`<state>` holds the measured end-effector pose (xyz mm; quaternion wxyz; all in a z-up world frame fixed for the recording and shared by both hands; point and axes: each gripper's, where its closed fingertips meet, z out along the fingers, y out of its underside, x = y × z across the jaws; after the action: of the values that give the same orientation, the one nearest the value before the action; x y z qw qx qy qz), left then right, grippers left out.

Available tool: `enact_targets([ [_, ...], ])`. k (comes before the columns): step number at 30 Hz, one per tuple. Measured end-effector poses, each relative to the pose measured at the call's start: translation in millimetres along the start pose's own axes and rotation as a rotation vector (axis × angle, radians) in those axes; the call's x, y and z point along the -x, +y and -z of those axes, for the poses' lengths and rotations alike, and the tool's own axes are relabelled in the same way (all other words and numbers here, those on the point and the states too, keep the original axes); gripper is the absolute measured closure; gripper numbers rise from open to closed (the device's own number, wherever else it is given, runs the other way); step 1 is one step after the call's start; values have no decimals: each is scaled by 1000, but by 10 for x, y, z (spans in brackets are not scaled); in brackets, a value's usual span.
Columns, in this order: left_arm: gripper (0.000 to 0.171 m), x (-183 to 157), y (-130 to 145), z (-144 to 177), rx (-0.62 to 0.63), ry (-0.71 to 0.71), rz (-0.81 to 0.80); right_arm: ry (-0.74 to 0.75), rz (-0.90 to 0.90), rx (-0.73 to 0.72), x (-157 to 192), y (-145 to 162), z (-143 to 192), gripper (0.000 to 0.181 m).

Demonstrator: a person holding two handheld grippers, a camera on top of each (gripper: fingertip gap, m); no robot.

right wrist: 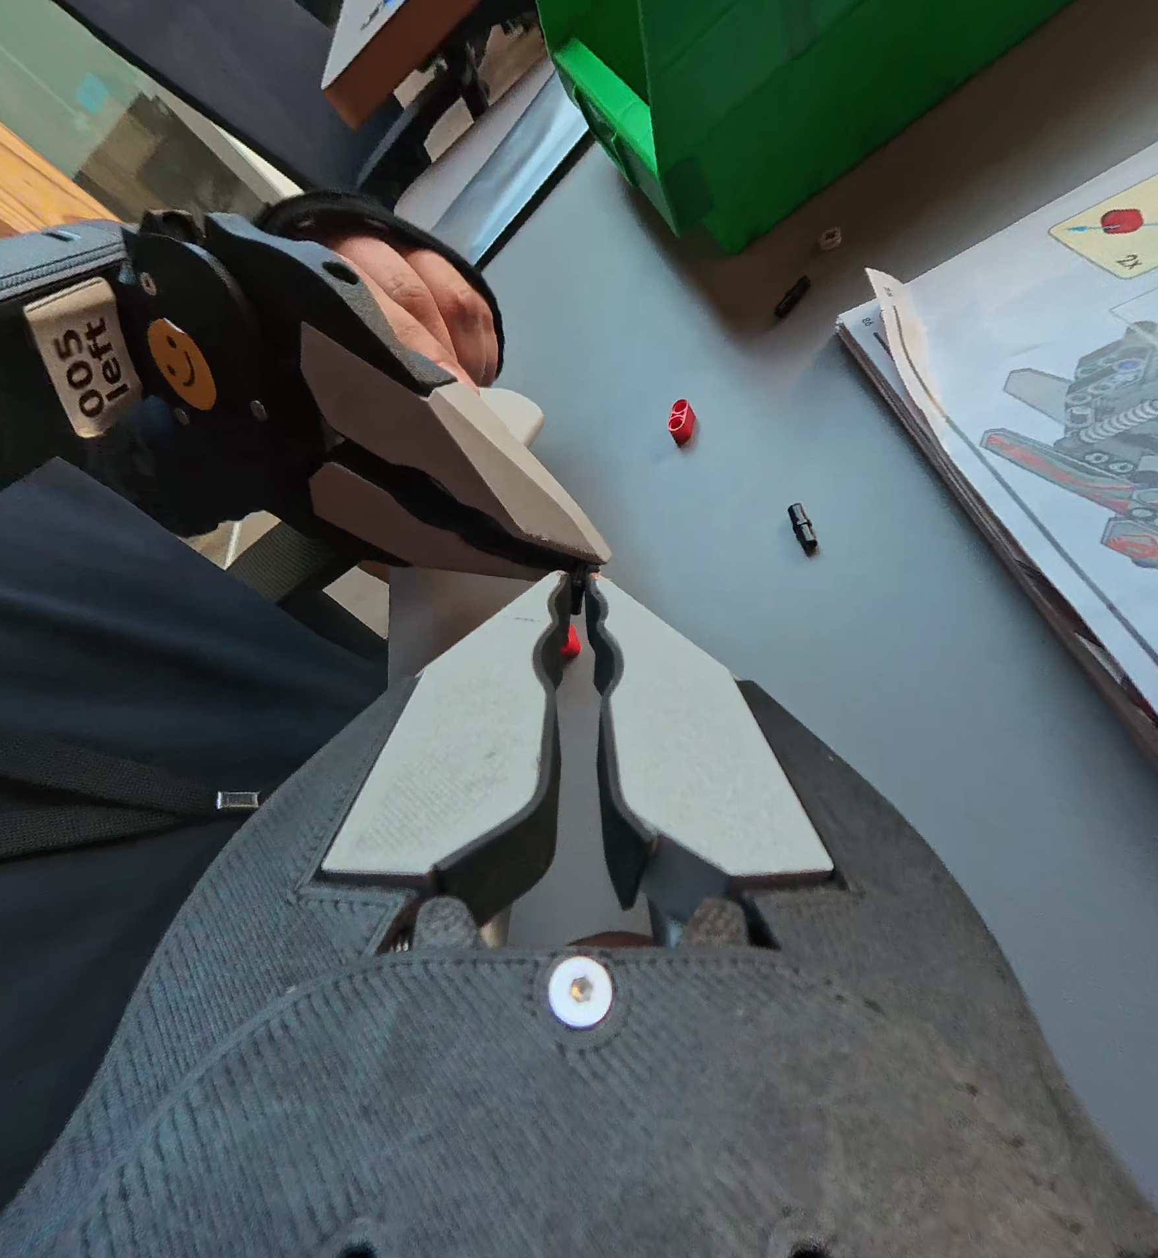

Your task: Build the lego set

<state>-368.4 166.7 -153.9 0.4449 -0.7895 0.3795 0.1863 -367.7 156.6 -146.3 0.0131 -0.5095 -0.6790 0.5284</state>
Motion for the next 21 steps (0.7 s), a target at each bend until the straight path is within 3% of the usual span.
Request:
enact_targets([
  [6, 171, -7, 3, 19, -62, 47, 289, -18, 37, -117, 54, -76, 88, 174],
  [9, 171, -12, 40, 18, -72, 69, 379, 31, 83, -129, 25, -54, 84, 157],
  [16, 171, 10, -20, 69, -157, 169, 607, 244, 462, -71, 87, -47, 9, 166],
  [21, 171, 12, -46, 118, -190, 212, 650, 318, 550, -82, 94, -111, -3, 177],
])
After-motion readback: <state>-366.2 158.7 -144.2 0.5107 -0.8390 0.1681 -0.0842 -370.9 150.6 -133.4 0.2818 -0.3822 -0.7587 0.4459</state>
